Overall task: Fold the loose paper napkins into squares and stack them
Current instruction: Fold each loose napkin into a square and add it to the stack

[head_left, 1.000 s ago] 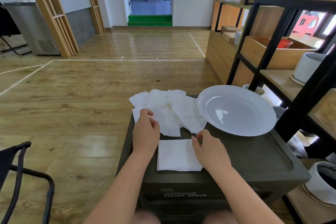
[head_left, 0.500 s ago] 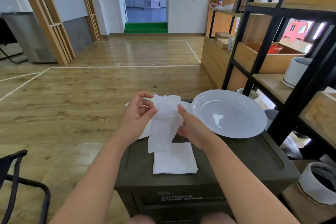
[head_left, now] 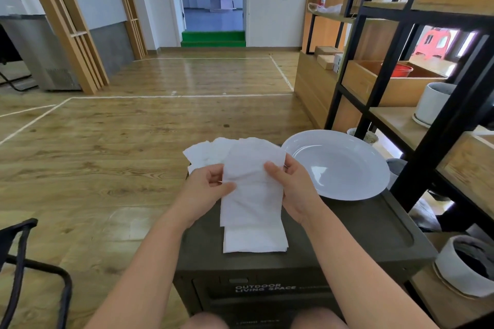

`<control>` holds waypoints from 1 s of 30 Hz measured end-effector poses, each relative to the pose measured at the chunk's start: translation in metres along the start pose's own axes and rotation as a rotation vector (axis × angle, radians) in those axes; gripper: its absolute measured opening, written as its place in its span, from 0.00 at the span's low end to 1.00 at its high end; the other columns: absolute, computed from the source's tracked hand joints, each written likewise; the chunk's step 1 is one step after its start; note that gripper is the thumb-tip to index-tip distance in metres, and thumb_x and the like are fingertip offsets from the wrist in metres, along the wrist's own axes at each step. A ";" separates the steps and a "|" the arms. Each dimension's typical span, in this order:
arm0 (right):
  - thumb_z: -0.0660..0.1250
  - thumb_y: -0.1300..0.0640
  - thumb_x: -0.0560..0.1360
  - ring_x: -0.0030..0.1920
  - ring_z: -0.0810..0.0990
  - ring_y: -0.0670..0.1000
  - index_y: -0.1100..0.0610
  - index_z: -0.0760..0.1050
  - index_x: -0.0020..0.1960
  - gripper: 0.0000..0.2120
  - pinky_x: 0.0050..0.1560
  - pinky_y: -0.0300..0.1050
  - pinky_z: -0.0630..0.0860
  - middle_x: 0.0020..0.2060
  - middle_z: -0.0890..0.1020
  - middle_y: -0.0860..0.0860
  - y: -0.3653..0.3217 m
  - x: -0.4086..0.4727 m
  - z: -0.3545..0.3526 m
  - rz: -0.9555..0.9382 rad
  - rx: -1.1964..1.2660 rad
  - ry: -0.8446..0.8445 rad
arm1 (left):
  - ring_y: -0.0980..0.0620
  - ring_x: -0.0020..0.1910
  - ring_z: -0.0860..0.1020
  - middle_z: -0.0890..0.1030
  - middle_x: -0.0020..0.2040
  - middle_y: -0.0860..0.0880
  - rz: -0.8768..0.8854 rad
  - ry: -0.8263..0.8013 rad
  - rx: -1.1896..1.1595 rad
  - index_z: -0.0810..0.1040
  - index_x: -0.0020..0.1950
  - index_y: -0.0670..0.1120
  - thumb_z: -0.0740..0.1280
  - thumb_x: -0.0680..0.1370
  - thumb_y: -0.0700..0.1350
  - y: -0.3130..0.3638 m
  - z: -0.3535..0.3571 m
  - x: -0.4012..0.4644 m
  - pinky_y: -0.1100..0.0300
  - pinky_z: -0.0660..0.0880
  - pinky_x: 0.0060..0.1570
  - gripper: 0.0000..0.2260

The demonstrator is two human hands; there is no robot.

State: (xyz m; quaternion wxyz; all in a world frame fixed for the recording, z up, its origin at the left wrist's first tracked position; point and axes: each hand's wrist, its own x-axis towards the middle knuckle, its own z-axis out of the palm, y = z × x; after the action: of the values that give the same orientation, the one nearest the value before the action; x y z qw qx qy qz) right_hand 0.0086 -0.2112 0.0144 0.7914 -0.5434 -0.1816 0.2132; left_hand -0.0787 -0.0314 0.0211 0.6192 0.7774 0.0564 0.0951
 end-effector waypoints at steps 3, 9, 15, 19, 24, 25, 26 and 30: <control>0.57 0.32 0.72 0.53 0.82 0.52 0.51 0.84 0.37 0.26 0.57 0.53 0.75 0.48 0.85 0.49 -0.003 -0.005 -0.003 0.032 -0.130 -0.012 | 0.52 0.47 0.83 0.86 0.44 0.50 0.029 0.125 -0.033 0.86 0.41 0.50 0.66 0.75 0.33 0.003 0.005 -0.001 0.59 0.79 0.47 0.14; 0.64 0.44 0.76 0.55 0.80 0.45 0.42 0.80 0.51 0.08 0.51 0.40 0.75 0.52 0.83 0.44 -0.004 -0.007 -0.005 0.019 -0.330 0.025 | 0.53 0.36 0.82 0.85 0.37 0.51 0.026 0.195 -0.135 0.85 0.33 0.50 0.65 0.73 0.27 0.008 0.009 -0.002 0.63 0.77 0.33 0.20; 0.69 0.52 0.75 0.50 0.83 0.48 0.45 0.78 0.54 0.09 0.48 0.44 0.82 0.51 0.83 0.47 0.002 -0.010 -0.003 0.060 -0.463 -0.045 | 0.56 0.47 0.82 0.85 0.47 0.54 -0.003 0.188 -0.162 0.86 0.43 0.52 0.61 0.79 0.37 0.007 0.011 -0.006 0.64 0.77 0.41 0.16; 0.68 0.52 0.75 0.51 0.80 0.45 0.43 0.79 0.49 0.05 0.48 0.38 0.79 0.49 0.81 0.41 0.007 -0.011 -0.001 0.020 -0.579 -0.011 | 0.59 0.43 0.81 0.85 0.43 0.54 0.004 0.170 -0.223 0.86 0.45 0.52 0.62 0.79 0.45 0.008 0.014 -0.010 0.69 0.75 0.39 0.12; 0.68 0.51 0.76 0.49 0.79 0.40 0.41 0.82 0.44 0.06 0.50 0.35 0.74 0.44 0.82 0.36 0.007 -0.012 -0.002 -0.001 -0.624 0.037 | 0.66 0.41 0.80 0.83 0.37 0.61 0.064 0.223 -0.061 0.83 0.51 0.56 0.72 0.74 0.45 -0.001 0.016 -0.009 0.76 0.72 0.38 0.08; 0.68 0.51 0.76 0.48 0.79 0.37 0.40 0.82 0.43 0.07 0.48 0.32 0.73 0.42 0.82 0.34 0.007 -0.012 -0.002 -0.008 -0.630 0.046 | 0.67 0.40 0.80 0.83 0.36 0.62 0.068 0.231 -0.027 0.84 0.49 0.55 0.73 0.73 0.45 -0.001 0.016 -0.009 0.76 0.72 0.38 0.07; 0.68 0.51 0.76 0.47 0.78 0.35 0.40 0.82 0.42 0.08 0.46 0.30 0.72 0.41 0.82 0.33 0.007 -0.012 -0.004 -0.017 -0.631 0.051 | 0.65 0.39 0.80 0.83 0.35 0.62 0.068 0.233 -0.002 0.84 0.47 0.55 0.74 0.72 0.45 -0.002 0.017 -0.009 0.75 0.73 0.38 0.06; 0.69 0.51 0.74 0.44 0.78 0.33 0.39 0.82 0.37 0.10 0.38 0.26 0.73 0.39 0.82 0.34 0.006 -0.015 -0.006 -0.066 -0.616 0.079 | 0.57 0.42 0.83 0.85 0.40 0.54 0.065 0.213 0.001 0.85 0.43 0.53 0.73 0.73 0.45 -0.004 0.017 -0.010 0.69 0.76 0.39 0.03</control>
State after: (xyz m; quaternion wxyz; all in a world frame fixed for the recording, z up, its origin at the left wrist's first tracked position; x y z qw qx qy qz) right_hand -0.0019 -0.2226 0.0059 0.6024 -0.7593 -0.2245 0.1011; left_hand -0.0845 -0.0489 0.0130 0.6059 0.7647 0.0965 0.1971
